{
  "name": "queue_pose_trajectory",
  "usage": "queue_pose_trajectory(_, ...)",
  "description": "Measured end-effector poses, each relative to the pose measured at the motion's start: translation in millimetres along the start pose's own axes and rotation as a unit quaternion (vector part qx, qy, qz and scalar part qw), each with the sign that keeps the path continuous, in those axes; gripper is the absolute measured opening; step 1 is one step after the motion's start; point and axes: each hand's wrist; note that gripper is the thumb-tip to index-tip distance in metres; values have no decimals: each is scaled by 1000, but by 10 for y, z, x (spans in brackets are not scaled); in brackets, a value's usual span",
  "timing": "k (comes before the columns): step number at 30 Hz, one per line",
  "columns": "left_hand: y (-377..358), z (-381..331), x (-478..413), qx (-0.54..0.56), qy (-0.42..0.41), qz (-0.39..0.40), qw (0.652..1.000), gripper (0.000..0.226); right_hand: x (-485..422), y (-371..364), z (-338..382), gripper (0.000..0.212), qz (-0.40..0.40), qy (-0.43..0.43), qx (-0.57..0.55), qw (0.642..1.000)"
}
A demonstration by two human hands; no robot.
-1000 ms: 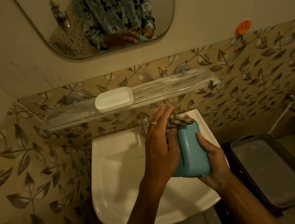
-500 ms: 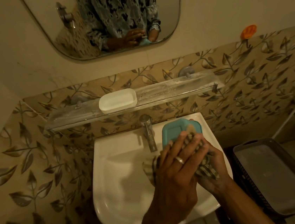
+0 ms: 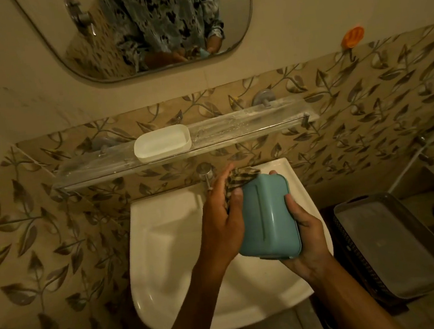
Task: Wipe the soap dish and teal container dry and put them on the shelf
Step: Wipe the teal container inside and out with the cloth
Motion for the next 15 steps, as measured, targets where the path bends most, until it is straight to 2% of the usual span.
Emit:
queue_pose_trajectory(3,-53,64,247,34,-9,8,999,53,-52,-11,76,44,8,14,-9,1000)
queue_pose_trajectory(6,-161,43,496,-31,-98,-12,995,48,-105,-67,138,45,16,25,-13,999)
queue_pose_trajectory(10,-178,-104,592,-98,-169,-20,981,47,-141,-114,113,53,26,16,-40,999)
queue_pose_trajectory(13,-96,-250,468,-187,-216,25,958,52,-127,-116,62,47,45,13,-51,998)
queue_pose_trajectory(15,-21,-340,321,-209,-216,68,951,54,-125,-97,15,45,46,19,-58,997)
Point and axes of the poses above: each hand's wrist, its own x-axis away from the middle knuckle, its own y-axis out of the back of the hand, z = x × y, and after that the axes turned 5 degrees about y, right-handed
